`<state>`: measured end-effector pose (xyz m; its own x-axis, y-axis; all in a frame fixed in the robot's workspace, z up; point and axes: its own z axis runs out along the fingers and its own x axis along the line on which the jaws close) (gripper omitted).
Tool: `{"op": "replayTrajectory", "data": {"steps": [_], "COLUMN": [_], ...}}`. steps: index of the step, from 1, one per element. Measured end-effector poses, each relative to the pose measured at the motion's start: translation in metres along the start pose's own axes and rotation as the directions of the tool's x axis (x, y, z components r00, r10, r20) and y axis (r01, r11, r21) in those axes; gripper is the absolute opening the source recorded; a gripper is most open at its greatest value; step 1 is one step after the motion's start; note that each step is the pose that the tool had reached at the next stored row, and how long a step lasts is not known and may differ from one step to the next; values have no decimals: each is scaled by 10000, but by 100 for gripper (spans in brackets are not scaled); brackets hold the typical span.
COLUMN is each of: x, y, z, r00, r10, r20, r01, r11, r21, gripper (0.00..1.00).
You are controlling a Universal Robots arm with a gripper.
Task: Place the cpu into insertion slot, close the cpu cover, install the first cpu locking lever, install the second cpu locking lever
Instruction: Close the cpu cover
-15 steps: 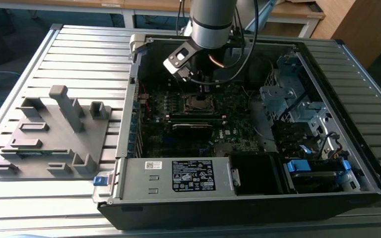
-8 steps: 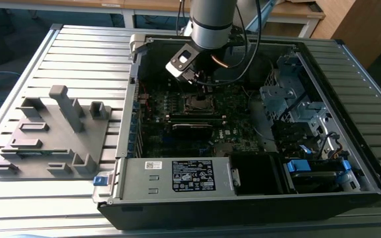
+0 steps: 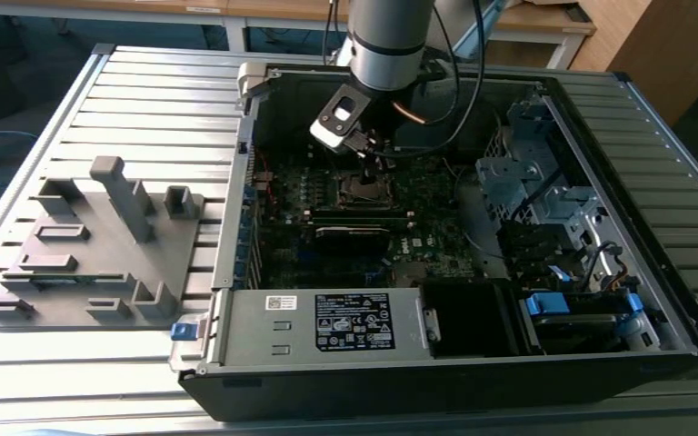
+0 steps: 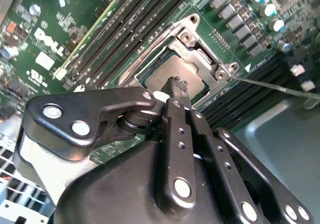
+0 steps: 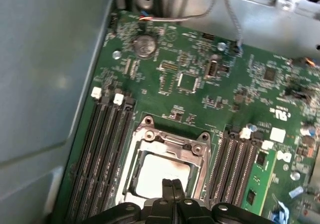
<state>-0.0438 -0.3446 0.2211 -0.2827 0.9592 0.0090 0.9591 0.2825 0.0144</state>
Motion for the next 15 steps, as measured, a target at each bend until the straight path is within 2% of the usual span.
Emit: {"op": "replayTrajectory", "data": {"steps": [2, 9, 11, 15], "x": [0, 0, 0, 0], "y": [0, 0, 0, 0], "z": [1, 1, 1, 2], "r00": [9994, 9993, 9987, 9935], "r10": [-333, -385, -513, -1134], "r20": [-5, -7, -9, -20], "r01": [333, 385, 513, 1134], "r11": [9994, 9993, 9987, 9935], "r21": [3, 3, 5, 8], "gripper": [10, 10, 10, 10]}}
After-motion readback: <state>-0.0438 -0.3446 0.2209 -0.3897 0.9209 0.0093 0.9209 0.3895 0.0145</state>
